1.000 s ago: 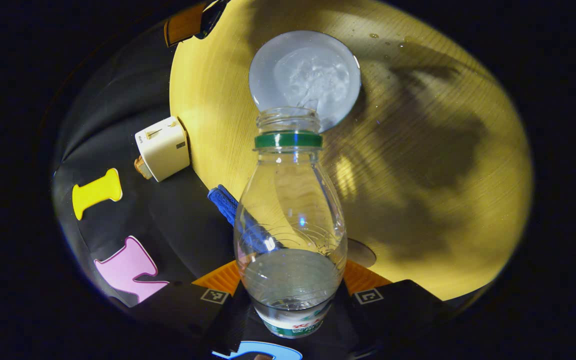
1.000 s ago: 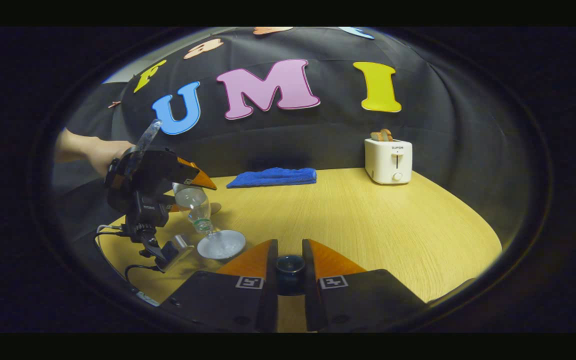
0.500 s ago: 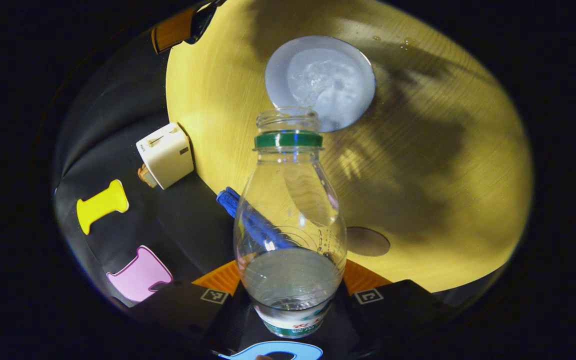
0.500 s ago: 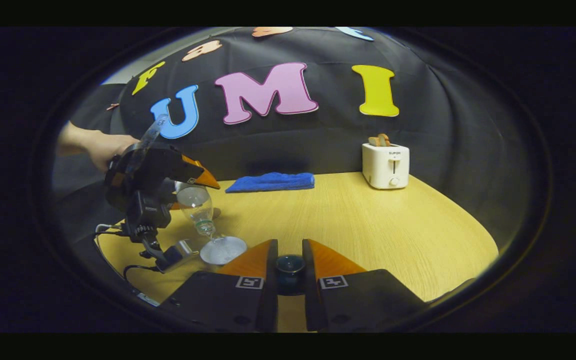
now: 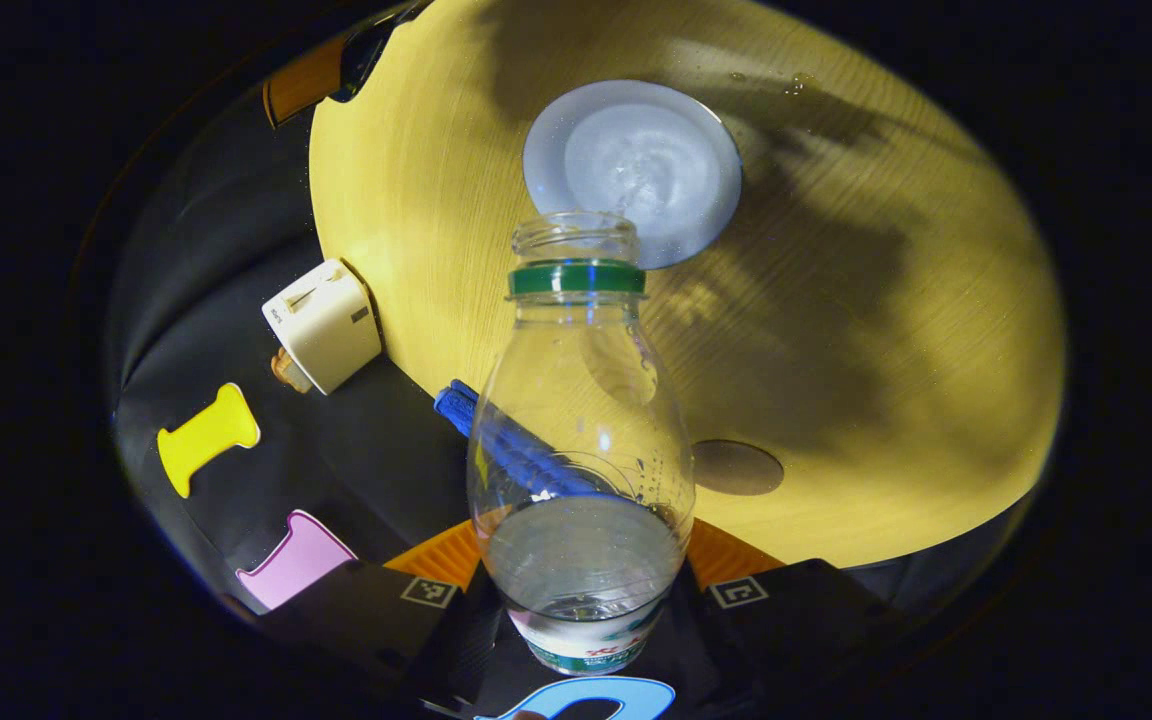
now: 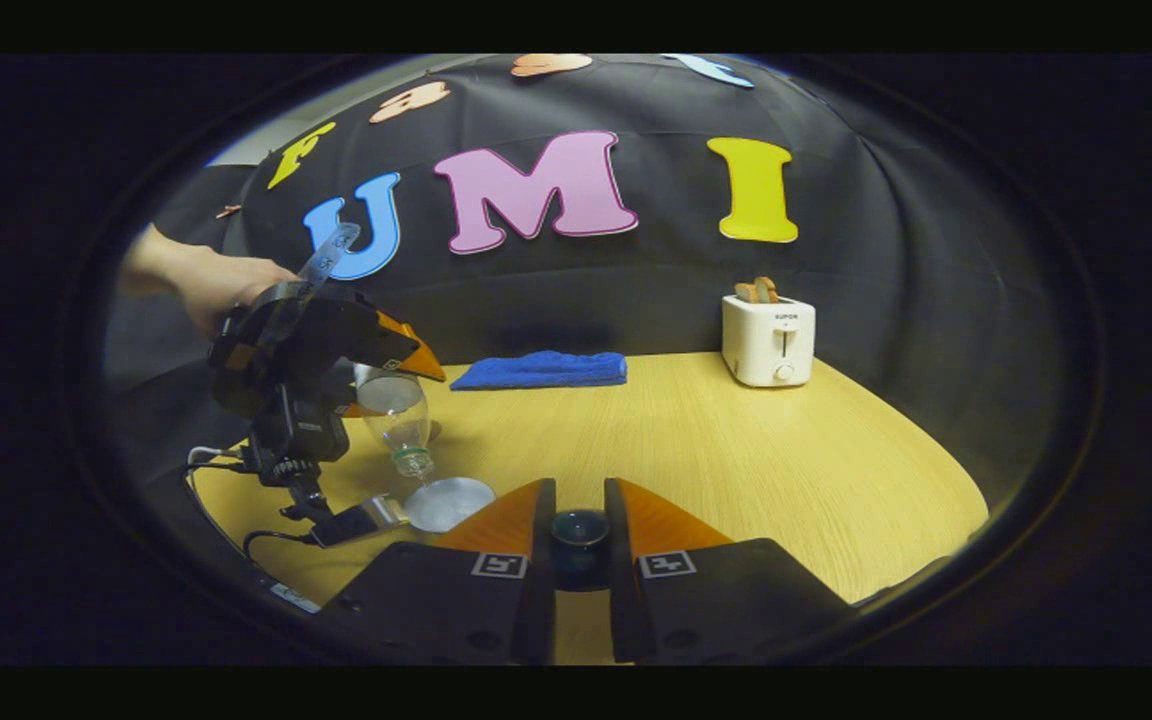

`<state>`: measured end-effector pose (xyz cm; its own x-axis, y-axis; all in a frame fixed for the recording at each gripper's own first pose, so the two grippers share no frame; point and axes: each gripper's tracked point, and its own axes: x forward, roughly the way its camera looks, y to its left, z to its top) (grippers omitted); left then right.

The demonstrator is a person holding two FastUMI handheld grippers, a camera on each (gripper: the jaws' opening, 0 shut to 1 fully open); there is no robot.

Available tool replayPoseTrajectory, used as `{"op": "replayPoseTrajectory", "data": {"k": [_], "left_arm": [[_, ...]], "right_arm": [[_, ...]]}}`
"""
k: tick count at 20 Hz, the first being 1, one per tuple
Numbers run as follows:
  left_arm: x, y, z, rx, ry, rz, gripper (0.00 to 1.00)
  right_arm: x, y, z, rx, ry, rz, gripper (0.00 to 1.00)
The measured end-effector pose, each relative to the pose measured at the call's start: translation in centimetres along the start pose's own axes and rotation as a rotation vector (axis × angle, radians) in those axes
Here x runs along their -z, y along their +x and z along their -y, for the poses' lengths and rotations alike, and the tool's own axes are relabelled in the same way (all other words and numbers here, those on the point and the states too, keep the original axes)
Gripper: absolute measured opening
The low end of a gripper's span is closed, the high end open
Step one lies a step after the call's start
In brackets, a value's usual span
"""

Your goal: Open the teacup lid with one hand, grasp the water bottle and pour water into the teacup with the other hand; after pouring, place the water bottle on the coaster and then close the teacup lid.

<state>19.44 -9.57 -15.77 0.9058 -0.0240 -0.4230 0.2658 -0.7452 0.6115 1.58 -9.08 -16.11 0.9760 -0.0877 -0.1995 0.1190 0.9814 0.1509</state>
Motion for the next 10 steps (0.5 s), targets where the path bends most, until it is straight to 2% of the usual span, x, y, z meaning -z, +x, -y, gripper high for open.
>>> {"op": "replayPoseTrajectory", "data": {"k": [3, 4, 5, 10], "left_arm": [[0.02, -0.28, -0.04, 0.0, 0.006, -0.008, 0.76], [-0.03, -0.28, 0.0, -0.003, 0.002, -0.007, 0.76], [0.04, -0.12, 0.25, 0.008, -0.011, -0.011, 0.76], [-0.33, -0.24, 0.44, -0.009, -0.062, 0.004, 0.76]], "right_arm": [[0.02, -0.33, -0.26, -0.001, 0.005, 0.003, 0.25], [-0.05, -0.37, -0.28, -0.001, 0.01, 0.003, 0.21], [-0.14, -0.48, -0.35, 0.0, 0.013, 0.005, 0.25], [-0.88, -0.43, 0.36, 0.005, -0.017, 0.024, 0.26]]}}
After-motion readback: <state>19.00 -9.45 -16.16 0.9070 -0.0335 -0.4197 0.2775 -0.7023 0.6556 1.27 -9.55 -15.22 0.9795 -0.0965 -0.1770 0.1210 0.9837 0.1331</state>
